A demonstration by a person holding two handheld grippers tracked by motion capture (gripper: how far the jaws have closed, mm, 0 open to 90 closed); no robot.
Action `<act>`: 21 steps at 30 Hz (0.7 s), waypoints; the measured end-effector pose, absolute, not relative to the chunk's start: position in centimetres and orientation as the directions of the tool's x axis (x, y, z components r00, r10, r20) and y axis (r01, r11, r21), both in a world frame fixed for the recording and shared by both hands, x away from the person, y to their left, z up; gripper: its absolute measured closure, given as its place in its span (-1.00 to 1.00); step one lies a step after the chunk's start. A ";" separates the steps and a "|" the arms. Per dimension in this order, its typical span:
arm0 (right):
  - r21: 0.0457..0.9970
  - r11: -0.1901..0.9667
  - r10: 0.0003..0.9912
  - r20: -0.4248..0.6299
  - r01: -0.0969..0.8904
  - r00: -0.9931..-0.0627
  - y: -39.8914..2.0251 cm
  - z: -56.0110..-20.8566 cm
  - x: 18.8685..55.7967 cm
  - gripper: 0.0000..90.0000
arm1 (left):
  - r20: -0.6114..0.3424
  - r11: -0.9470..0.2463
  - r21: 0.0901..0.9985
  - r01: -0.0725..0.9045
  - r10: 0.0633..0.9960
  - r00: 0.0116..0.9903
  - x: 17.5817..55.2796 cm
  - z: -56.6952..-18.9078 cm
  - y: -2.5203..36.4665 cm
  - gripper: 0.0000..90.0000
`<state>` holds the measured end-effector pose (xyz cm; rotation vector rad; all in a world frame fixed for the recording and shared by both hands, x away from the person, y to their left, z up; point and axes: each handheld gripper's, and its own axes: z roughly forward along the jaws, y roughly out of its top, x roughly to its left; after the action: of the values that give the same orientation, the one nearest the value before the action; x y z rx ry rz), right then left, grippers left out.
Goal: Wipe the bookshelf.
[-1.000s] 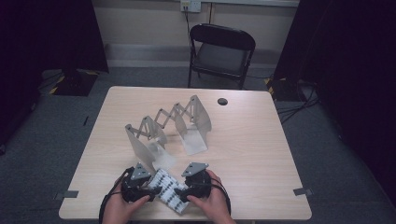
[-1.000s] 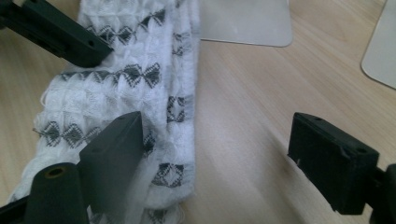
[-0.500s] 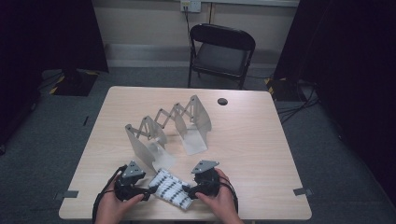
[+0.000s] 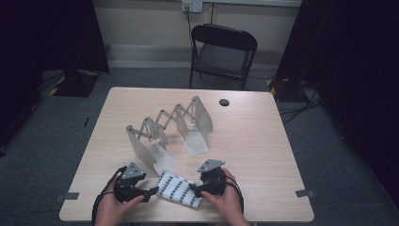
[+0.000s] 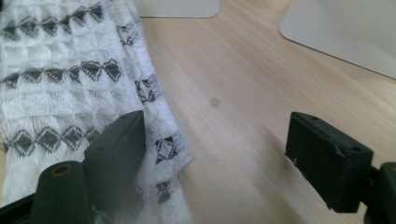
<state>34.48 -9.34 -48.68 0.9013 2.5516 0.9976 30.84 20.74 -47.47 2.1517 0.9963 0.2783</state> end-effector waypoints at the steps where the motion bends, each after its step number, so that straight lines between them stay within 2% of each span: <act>1: 0.679 0.569 0.642 -0.016 0.464 -0.766 -9.7 -48.6 34.6 -0.53 | -0.107 -0.424 0.701 0.574 0.733 0.671 30.8 -47.5 20.8 -0.42; 7: 0.676 0.549 0.676 -0.014 0.491 -0.737 -11.1 -48.5 35.2 -0.46 | -0.086 -0.430 0.698 0.573 0.744 0.663 31.0 -47.6 21.2 -0.41; 8: 0.674 0.550 0.677 -0.016 0.492 -0.735 -11.5 -48.4 35.4 -0.40 | -0.083 -0.434 0.696 0.572 0.743 0.664 31.1 -47.7 21.4 -0.41; 15: 0.702 0.540 0.663 -0.014 0.465 -0.749 -12.1 -47.4 35.1 -0.33 | -0.056 -0.459 0.689 0.561 0.738 0.673 31.3 -48.0 22.0 -0.42; 19: 0.726 0.528 0.631 0.010 0.440 -0.776 -12.3 -46.9 34.3 -0.29 | -0.044 -0.458 0.690 0.561 0.747 0.664 31.4 -48.2 22.3 -0.44; 21: 0.739 0.546 0.583 0.004 0.396 -0.812 -11.6 -46.5 33.0 -0.17 | -0.039 -0.460 0.687 0.563 0.750 0.660 31.6 -48.2 22.5 -0.44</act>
<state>32.99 -11.55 -46.45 0.8204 2.5418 1.1238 31.57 22.52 -48.23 2.1909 1.0106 0.3519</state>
